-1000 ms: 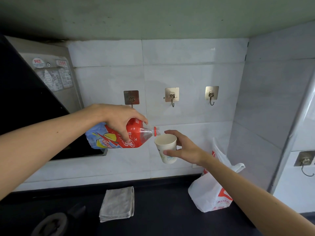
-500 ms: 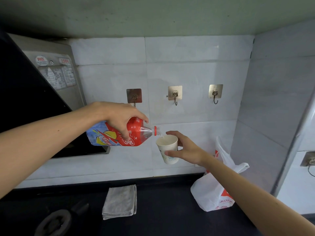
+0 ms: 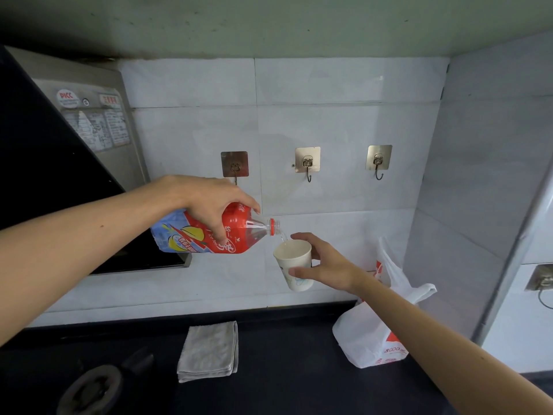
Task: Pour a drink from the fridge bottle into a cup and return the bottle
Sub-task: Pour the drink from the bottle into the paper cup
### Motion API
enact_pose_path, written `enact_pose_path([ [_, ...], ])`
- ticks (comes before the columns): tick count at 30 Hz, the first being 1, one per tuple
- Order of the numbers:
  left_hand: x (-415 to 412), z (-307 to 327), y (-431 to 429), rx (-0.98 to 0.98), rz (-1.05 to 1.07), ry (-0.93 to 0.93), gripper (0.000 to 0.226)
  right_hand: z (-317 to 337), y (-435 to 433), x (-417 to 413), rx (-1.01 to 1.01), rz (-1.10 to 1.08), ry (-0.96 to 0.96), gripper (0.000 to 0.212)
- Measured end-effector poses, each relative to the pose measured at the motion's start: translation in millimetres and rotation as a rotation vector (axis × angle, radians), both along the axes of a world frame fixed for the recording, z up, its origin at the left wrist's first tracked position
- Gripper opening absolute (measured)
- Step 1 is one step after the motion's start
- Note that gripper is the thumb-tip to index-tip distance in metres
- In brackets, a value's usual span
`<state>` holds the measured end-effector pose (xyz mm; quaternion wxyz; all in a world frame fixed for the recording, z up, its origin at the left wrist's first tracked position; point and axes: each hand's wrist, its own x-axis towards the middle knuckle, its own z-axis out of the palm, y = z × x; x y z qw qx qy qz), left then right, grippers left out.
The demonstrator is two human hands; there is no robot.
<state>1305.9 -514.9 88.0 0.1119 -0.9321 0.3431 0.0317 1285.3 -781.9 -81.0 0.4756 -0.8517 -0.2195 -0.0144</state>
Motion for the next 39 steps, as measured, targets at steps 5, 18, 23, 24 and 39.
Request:
enact_pose_path([
  [5,-1.6,-1.7,0.8,0.002,0.007,0.010,0.091,-2.2,1.5,-0.4,0.014,0.000,0.013,0.066],
  [18,-5.7,-52.8,21.1,-0.681,0.147,0.103,0.088,82.0,-23.7,2.6,0.372,-0.097,-0.048,0.059],
  [23,-16.2,-100.5,26.4,-1.035,0.200,0.151,0.081,79.4,-21.3,-3.0,0.354,-0.122,-0.040,0.058],
  [24,-18.0,-108.9,27.2,-1.090,0.212,0.161,0.081,76.8,-20.4,-3.0,0.346,-0.128,-0.036,0.058],
  [39,-51.2,-161.5,25.8,-1.324,0.250,0.169,0.077,49.0,-7.8,-9.2,0.268,-0.157,-0.026,0.059],
])
